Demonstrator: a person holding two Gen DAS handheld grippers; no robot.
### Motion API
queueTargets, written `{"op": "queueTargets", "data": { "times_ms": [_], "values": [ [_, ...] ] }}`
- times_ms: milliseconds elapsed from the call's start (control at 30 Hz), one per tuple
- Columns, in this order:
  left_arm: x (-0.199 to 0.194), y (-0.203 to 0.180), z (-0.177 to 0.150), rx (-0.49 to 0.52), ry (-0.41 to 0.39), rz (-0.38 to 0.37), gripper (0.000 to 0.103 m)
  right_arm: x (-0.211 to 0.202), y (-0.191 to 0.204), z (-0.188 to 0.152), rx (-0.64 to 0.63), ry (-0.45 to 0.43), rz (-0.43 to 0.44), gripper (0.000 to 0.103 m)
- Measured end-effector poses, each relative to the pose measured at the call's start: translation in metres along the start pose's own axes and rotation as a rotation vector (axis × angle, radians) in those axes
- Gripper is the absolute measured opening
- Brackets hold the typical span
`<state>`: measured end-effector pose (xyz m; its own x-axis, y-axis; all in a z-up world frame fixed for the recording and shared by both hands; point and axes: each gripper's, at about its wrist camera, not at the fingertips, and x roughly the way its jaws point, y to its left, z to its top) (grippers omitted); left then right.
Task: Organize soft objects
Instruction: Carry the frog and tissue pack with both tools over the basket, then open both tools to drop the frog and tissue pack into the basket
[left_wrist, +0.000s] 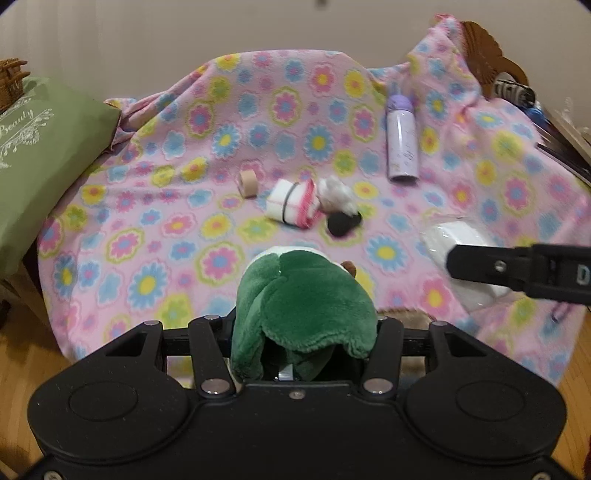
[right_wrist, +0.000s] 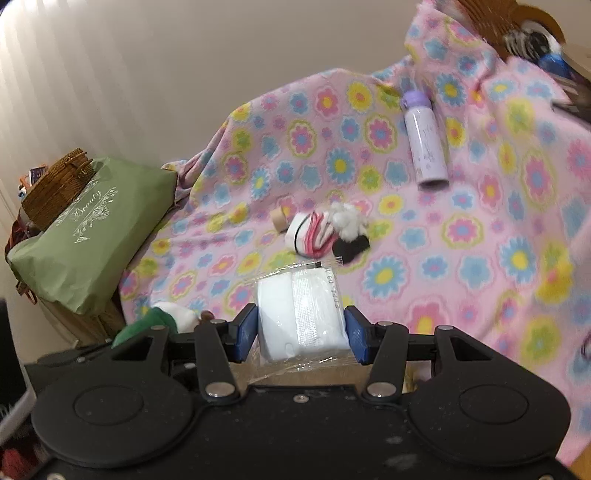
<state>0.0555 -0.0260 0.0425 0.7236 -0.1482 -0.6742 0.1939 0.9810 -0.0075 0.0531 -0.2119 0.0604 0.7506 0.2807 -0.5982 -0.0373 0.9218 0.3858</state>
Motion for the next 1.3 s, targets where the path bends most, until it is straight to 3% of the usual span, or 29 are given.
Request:
{"op": "queueTargets", "data": {
  "times_ms": [467, 700, 1300],
  "values": [
    [-0.001, 0.004, -0.048, -0.047, 0.092, 0.051, 0.049, -0.006, 0.002, -0.052, 0.067, 0.123, -0.064, 0.050],
    [0.012, 0.014, -0.061, -0.103, 0.174, 0.022, 0.049, 0.003, 0.003, -0.060, 0.072, 0.169, -0.074, 0.050],
    [0.009, 0.011, -0.063, -0.083, 0.171, 0.054, 0.057, -0.001, 0.005, -0.056, 0.051, 0.149, -0.097, 0.056]
  ]
}}
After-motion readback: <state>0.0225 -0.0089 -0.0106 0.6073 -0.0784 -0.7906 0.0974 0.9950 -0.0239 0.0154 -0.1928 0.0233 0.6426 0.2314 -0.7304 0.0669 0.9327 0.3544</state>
